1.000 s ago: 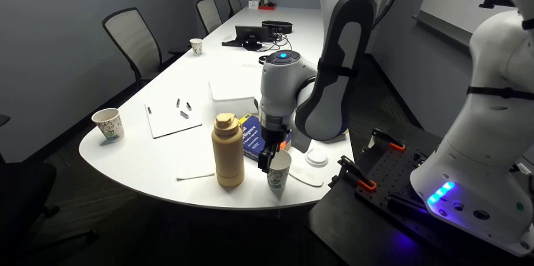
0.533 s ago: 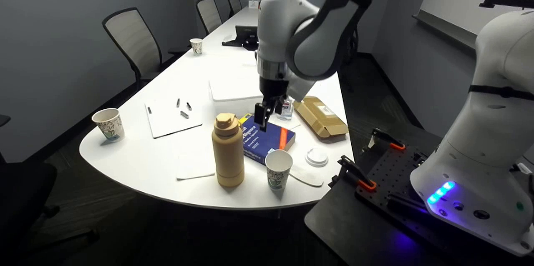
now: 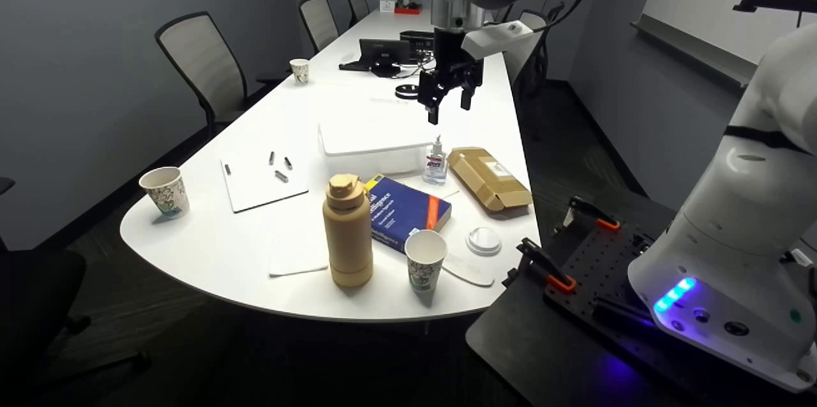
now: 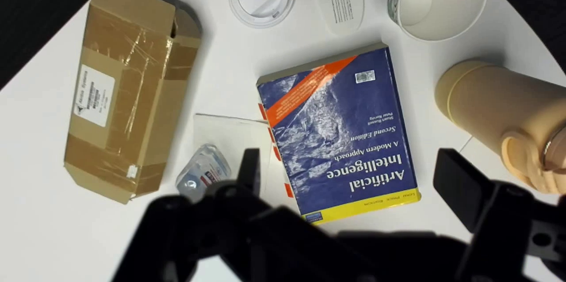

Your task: Move the closest cup to the left

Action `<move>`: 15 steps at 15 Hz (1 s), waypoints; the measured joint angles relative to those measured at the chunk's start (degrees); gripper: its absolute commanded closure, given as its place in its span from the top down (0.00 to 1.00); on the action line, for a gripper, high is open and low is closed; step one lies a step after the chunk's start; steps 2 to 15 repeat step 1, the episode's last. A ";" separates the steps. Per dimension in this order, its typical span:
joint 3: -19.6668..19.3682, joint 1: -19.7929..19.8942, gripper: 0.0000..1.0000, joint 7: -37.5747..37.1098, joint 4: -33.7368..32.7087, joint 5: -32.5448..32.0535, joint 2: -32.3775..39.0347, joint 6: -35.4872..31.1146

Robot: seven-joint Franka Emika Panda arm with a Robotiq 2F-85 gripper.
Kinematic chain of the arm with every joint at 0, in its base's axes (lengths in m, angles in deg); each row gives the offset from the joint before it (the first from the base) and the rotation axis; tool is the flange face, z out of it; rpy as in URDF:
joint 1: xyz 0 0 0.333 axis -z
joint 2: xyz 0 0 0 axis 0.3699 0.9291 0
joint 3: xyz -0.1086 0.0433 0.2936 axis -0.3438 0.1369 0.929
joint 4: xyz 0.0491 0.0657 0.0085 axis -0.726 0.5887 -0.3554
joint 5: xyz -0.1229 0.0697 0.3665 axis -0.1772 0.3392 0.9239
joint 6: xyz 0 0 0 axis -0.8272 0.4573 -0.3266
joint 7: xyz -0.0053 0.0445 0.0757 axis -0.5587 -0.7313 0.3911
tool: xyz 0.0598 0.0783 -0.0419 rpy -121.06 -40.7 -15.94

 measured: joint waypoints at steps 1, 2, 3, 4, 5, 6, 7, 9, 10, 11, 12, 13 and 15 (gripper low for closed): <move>0.72 1.21 1.00 -0.01 -0.01 0.85 -0.62 0.54; 0.72 1.21 1.00 -0.01 -0.01 0.85 -0.62 0.54; 0.72 1.21 1.00 -0.01 -0.01 0.85 -0.62 0.54; 0.72 1.21 1.00 -0.01 -0.01 0.85 -0.62 0.54; 0.72 1.21 1.00 -0.01 -0.01 0.85 -0.62 0.54; 0.72 1.21 1.00 -0.01 -0.01 0.85 -0.62 0.54; 0.72 1.21 1.00 -0.01 -0.01 0.85 -0.62 0.54; 0.72 1.21 1.00 -0.01 -0.01 0.85 -0.62 0.54; 0.72 1.21 1.00 -0.01 -0.01 0.85 -0.62 0.54; 0.72 1.21 1.00 -0.01 -0.01 0.85 -0.62 0.54; 0.72 1.21 1.00 -0.01 -0.01 0.85 -0.62 0.54; 0.72 1.21 1.00 -0.01 -0.01 0.85 -0.62 0.54; 0.72 1.21 1.00 -0.01 -0.01 0.85 -0.62 0.54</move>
